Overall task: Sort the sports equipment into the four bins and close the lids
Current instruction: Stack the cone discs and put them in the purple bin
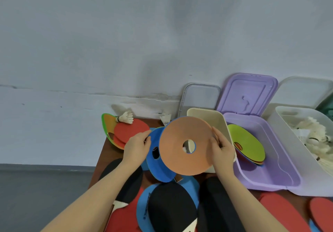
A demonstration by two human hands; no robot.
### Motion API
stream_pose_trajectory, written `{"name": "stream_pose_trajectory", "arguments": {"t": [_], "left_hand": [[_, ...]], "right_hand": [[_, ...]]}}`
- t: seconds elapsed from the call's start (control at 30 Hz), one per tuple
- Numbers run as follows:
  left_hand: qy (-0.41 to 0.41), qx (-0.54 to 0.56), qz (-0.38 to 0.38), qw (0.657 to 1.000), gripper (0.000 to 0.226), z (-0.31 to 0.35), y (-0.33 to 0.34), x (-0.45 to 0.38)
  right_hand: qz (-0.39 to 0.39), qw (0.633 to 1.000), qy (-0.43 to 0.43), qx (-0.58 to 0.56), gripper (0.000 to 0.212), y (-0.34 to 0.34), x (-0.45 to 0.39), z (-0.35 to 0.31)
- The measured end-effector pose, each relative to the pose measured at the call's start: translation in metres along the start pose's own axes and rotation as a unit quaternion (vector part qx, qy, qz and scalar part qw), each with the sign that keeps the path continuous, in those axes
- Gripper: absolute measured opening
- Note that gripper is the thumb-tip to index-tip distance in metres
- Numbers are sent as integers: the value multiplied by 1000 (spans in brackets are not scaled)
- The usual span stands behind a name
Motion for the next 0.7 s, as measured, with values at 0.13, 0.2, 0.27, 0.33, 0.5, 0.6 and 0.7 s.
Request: {"name": "stream_pose_trajectory", "arguments": {"t": [0.13, 0.2, 0.27, 0.33, 0.5, 0.6, 0.7], "left_hand": [[-8, 17, -4, 1000, 33, -7, -15, 18], [-6, 34, -10, 999, 31, -11, -23, 29], [-18, 48, -5, 999, 29, -14, -34, 40], [-34, 55, -2, 998, 29, -21, -42, 50], [-52, 33, -41, 997, 28, -47, -52, 77], [-94, 12, -75, 993, 31, -66, -51, 90], [-124, -47, -123, 984, 43, -80, -52, 100]], "right_hand": [[-25, 1000, 7, 5, 36, -1, 18, -1], [-37, 999, 15, 2, 37, 0, 29, 0], [-61, 998, 14, 5, 38, 4, 44, 2], [-82, 996, 10, 14, 37, 10, 60, 4], [-103, 993, 13, 54, 34, 23, 100, 16], [-122, 989, 29, 79, 35, 30, 122, 29], [-124, 986, 52, 96, 36, 38, 140, 39]]}}
Point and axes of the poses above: each hand's wrist, its own x-axis away from the middle knuckle, its own y-axis out of the palm, z = x × y, the point moved 1 cm from there along -x, towards the middle knuckle, and after that the axes turned 6 degrees about z, right-handed, at the moved point
